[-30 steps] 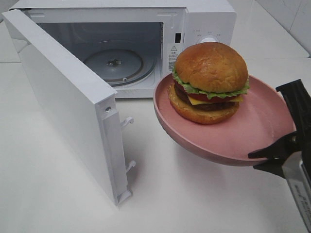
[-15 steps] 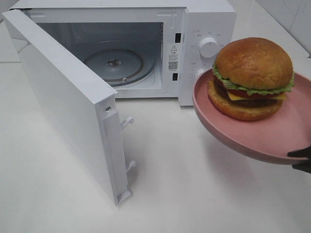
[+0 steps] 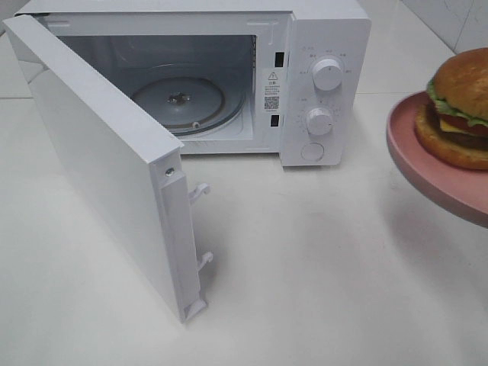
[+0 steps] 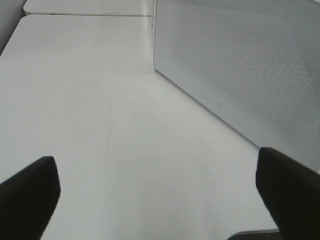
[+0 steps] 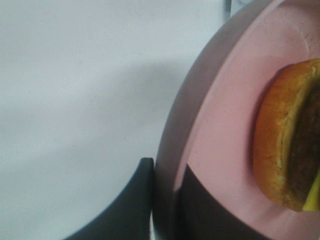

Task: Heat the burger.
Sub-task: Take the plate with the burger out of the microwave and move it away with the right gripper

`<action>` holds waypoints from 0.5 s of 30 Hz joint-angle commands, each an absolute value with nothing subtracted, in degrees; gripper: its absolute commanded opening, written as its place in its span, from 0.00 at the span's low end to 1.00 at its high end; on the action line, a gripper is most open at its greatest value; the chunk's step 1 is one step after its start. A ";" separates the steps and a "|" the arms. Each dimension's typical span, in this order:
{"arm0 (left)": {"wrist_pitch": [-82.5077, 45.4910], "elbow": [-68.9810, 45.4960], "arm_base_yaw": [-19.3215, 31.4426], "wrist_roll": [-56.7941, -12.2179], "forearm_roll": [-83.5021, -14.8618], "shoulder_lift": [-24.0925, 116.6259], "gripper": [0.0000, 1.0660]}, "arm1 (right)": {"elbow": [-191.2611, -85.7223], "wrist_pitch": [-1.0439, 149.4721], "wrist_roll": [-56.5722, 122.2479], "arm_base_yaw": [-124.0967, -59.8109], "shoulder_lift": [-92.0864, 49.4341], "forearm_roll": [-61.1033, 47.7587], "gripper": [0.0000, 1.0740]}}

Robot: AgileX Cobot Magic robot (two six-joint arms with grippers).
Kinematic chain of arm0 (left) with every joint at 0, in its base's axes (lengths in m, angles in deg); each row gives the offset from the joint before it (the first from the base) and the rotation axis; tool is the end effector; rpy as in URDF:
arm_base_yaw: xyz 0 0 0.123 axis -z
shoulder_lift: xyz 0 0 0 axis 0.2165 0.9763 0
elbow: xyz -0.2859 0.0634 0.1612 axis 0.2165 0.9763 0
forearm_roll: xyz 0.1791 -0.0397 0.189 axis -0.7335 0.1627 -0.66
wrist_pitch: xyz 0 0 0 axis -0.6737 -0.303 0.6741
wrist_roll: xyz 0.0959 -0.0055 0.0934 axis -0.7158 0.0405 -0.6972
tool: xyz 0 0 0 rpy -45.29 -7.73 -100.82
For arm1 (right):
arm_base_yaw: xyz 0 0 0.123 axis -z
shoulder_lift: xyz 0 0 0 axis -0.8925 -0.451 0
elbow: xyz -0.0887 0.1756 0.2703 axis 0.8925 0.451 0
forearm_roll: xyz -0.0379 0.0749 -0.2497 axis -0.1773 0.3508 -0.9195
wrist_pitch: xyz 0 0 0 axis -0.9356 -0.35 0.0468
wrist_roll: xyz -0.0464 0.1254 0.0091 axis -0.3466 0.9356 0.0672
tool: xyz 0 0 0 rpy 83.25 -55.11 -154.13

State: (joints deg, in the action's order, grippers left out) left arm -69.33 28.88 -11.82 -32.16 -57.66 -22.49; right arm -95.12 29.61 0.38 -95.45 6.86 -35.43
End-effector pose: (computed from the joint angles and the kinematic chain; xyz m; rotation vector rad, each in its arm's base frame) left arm -0.0101 -0.0125 0.2669 0.0454 2.0394 -0.1196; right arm 0.1222 0.0271 0.2419 -1.6509 1.8149 -0.6007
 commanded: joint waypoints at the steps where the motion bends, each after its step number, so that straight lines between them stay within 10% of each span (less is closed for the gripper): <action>1: -68.70 28.94 -11.93 -32.10 -57.55 -22.77 0.94 | -95.63 28.75 10.29 -95.28 7.38 -43.28 0.02; 15: -68.70 28.94 -11.93 -32.10 -57.55 -22.77 0.94 | -94.83 20.73 32.92 -95.28 2.68 -53.88 0.02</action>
State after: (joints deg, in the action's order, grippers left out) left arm -69.33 28.88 -11.82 -32.16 -57.66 -22.49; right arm -94.78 20.44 31.26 -95.45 2.74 -49.82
